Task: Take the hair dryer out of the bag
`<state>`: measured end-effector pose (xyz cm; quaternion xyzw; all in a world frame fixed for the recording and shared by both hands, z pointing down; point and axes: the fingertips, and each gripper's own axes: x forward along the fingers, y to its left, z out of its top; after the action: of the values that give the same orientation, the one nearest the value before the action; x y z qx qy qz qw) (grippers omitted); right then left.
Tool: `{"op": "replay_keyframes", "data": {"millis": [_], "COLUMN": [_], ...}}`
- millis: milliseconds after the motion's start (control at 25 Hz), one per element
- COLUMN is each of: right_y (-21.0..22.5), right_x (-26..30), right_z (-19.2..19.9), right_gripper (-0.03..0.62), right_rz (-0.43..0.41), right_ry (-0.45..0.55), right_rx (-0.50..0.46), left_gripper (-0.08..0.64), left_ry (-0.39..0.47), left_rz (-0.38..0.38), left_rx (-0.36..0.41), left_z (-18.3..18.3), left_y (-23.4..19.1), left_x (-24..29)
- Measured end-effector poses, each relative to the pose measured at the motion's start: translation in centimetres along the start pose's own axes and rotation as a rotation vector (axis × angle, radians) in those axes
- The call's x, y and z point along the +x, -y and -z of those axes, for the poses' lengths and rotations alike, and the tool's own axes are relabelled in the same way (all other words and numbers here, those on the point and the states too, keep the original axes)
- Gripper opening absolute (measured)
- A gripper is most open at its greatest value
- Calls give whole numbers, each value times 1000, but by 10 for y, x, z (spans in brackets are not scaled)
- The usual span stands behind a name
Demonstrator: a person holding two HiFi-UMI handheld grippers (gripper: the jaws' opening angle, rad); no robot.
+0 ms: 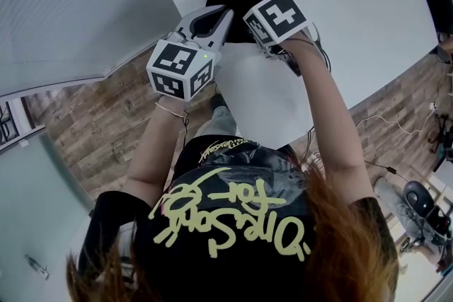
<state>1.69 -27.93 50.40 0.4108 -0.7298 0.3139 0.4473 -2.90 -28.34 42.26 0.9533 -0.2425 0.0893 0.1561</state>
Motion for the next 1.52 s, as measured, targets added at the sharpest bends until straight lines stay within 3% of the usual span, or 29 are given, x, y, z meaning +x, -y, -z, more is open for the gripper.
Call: {"op": "replay_keyframes", "data": {"millis": [200, 320, 840, 1520], "right_y": [7, 8, -1, -8], "right_x": [-3, -4, -25, -55], "right_z": [-1, 0, 11, 55], "right_gripper": [195, 190, 189, 189], "right_rz": [-38, -74, -118, -163], "right_ry": [55, 82, 116, 94], "right_rx": [68, 90, 17, -144], "left_gripper": [11, 11, 12, 14], "left_ry": [-17, -29, -15, -4], "left_rz": [-19, -36, -161, -300], "left_rx": [27, 49, 76, 89], "left_z": [4, 7, -3, -5], "left_y": [3, 7, 18, 39], "left_x": [-1, 0, -2, -4]}}
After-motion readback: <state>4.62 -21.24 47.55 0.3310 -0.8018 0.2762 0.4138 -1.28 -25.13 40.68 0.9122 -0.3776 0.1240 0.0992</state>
